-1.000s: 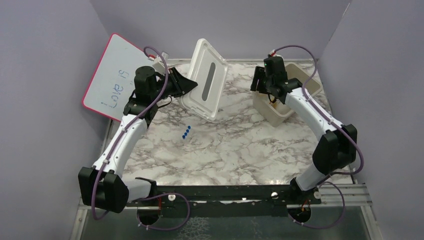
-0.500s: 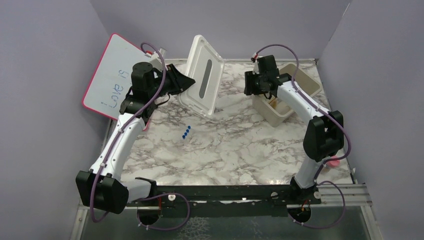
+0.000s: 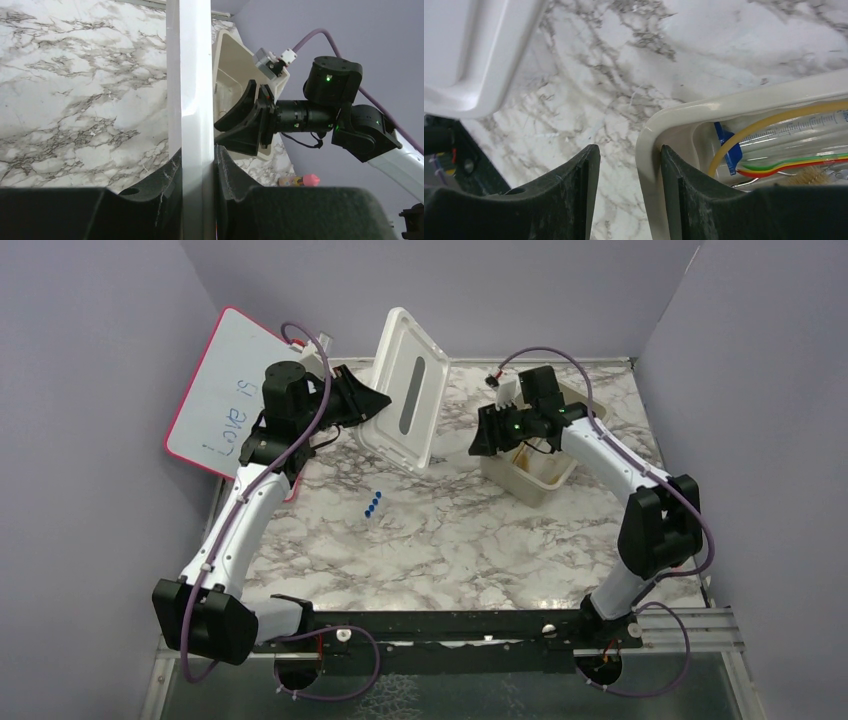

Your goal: Organize the chemistry lab equipment

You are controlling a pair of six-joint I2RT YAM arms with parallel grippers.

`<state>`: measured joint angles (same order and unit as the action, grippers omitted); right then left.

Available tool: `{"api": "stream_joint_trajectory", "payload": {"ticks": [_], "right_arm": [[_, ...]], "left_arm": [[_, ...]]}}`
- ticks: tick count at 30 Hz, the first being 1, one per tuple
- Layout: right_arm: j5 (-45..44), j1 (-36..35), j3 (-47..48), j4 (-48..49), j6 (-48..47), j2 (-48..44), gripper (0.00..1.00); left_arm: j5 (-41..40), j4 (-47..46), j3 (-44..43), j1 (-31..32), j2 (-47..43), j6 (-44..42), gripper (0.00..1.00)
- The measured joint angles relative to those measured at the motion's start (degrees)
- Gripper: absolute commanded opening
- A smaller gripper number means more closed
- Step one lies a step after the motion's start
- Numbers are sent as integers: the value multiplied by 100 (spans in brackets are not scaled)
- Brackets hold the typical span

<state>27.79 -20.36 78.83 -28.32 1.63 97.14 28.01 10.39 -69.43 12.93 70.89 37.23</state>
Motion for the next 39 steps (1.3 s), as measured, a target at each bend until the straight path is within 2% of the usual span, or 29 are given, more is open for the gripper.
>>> {"api": "stream_joint_trajectory", "payload": {"ticks": [6,10,13,19,25,31,39], "right_arm": [[684,-114,-605,42,2,-544,52],[675,-136,-1045,199,380,-1161,54],[46,-155,-1143,343,1010,-1644,55],[-2312,-166,-756,348,2334,-2267,56],[-4050,-94,-407,120,3034,-2684,59],[-4695,299,-107,-240,3182,-2732,59],[-4570,1746,-535,-457,3174,-2697,59]], "left_arm": [[4,-31,0,0,7,127,0],[70,-186,11,0,7,328,0],[175,-411,66,2,7,560,0],[382,-1095,214,188,107,1244,0],[411,-1987,203,977,643,1943,0],[365,-2345,-181,1803,1600,2352,0],[184,-2771,-726,2306,2675,2839,0]]}}
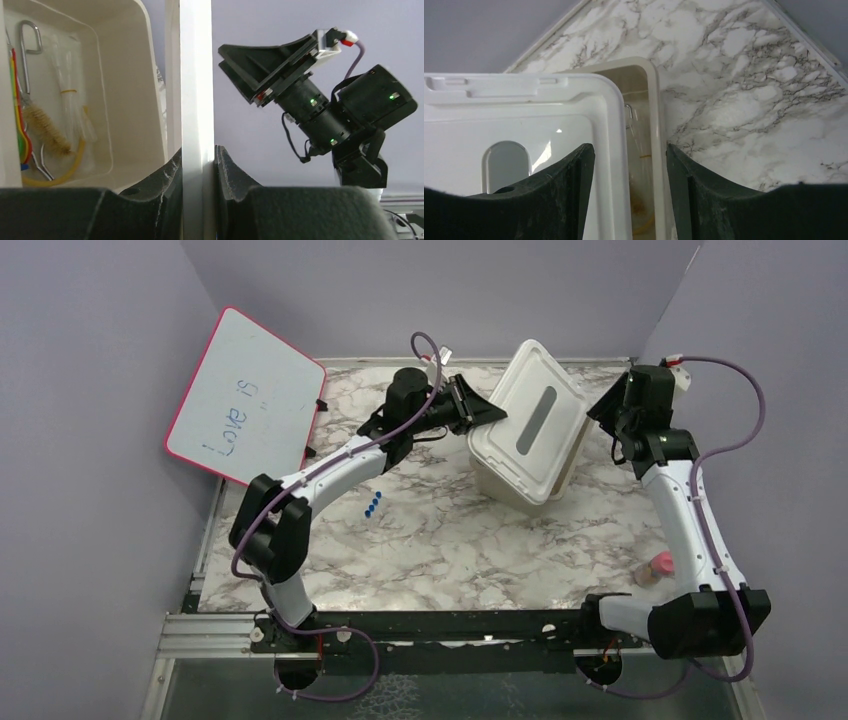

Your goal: Organize the chemistry lab equipment

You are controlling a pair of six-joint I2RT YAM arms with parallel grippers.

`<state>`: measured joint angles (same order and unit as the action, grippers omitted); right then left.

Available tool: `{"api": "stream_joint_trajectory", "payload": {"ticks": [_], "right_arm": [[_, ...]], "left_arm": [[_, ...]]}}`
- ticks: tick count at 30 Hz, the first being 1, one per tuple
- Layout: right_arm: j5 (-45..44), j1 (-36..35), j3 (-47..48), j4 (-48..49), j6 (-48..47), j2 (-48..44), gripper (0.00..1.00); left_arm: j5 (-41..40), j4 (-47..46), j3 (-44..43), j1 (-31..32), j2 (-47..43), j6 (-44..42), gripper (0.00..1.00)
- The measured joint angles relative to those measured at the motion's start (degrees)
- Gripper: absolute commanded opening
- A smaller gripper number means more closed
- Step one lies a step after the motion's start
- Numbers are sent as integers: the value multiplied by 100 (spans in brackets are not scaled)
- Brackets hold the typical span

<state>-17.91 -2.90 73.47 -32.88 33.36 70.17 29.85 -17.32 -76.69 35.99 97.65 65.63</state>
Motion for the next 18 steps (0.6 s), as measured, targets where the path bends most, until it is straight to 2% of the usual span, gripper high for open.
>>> {"api": "stream_joint_trajectory", "payload": {"ticks": [10,18], "right_arm": [[341,385,-610,15,0,33,56],[691,487,-916,83,-153,315,48]], "left_arm": [[-120,-404,-577,245,1038,562,0],[-203,-417,-605,275,1231,629,0]]}}
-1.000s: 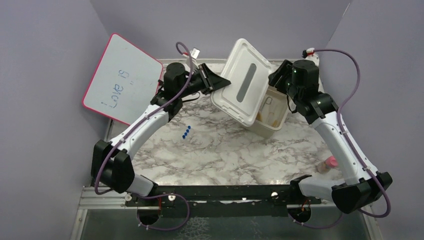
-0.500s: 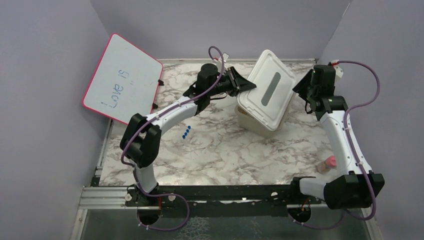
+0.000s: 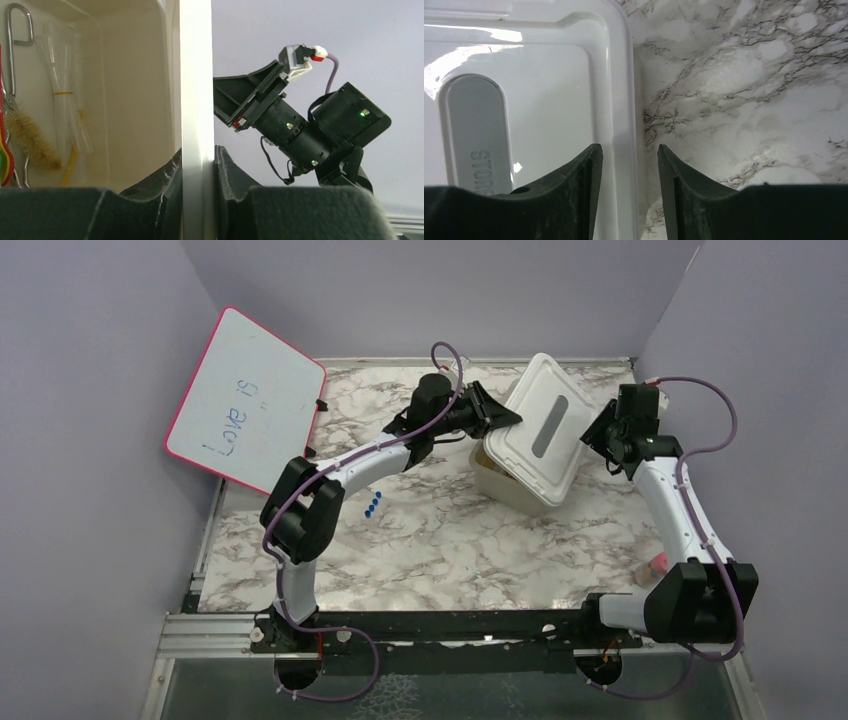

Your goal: Organize the chemistry lab equipment

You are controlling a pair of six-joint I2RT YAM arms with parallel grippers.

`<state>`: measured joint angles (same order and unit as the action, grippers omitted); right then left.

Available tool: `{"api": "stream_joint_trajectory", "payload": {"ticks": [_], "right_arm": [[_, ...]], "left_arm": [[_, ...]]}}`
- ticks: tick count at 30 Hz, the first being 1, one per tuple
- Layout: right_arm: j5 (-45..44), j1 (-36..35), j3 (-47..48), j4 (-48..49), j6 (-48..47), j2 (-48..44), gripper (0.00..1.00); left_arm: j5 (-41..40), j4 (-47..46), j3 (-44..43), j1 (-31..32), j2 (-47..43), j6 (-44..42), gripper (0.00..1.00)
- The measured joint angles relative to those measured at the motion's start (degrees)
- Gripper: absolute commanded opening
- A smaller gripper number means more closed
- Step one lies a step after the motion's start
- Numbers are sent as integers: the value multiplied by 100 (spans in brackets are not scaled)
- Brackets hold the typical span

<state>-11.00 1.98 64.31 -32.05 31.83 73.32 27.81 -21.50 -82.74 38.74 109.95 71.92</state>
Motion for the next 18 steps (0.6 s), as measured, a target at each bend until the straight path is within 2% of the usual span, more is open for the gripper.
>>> {"api": "stream_joint_trajectory", "payload": {"ticks": [4,7,11,18], "right_arm": [[267,0,-74,66,-144,166,47],[409,0,-131,101,-223,245,47],[546,2,-138,173,-328,295,47],[708,2,-138,254,-420,472,44]], "left_arm": [[-44,-24,0,-22,0,-129,0],[-44,-20,0,-48,0,-254,9],[-50,-31,28,-81,2,-398,31],[-199,17,160,-199,0,-800,51]]}}
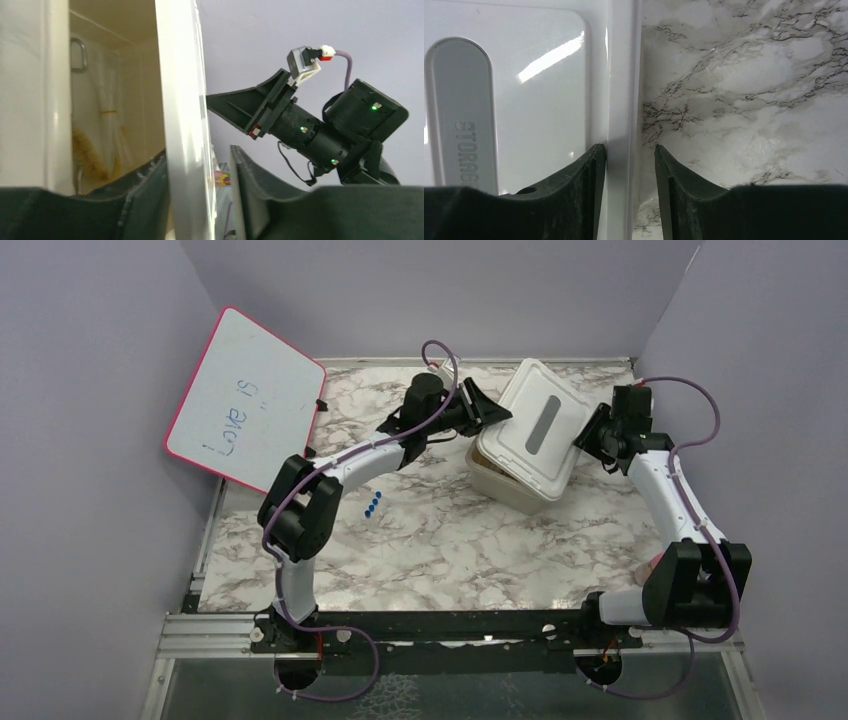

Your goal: Organize the chemistry lab equipment

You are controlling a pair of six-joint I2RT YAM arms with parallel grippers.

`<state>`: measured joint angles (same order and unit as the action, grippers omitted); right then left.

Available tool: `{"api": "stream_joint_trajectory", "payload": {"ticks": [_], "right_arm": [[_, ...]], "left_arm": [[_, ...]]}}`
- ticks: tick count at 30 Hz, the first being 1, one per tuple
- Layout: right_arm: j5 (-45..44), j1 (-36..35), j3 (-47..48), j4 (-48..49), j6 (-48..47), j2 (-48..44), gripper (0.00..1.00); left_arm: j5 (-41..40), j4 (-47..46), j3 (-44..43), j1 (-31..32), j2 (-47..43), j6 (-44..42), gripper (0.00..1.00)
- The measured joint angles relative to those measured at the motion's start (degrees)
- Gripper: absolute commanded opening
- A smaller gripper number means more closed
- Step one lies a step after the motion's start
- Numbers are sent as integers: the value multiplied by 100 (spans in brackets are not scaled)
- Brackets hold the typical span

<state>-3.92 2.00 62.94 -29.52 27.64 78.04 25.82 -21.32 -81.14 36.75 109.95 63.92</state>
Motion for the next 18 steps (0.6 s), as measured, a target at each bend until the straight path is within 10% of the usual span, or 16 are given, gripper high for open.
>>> {"api": "stream_joint_trajectory", "payload": {"ticks": [18], "right_arm": [[334,9,157,-61,302,37,41]], "left_arm": [[-1322,1768,-352,-299,-260,-2081,79]]}}
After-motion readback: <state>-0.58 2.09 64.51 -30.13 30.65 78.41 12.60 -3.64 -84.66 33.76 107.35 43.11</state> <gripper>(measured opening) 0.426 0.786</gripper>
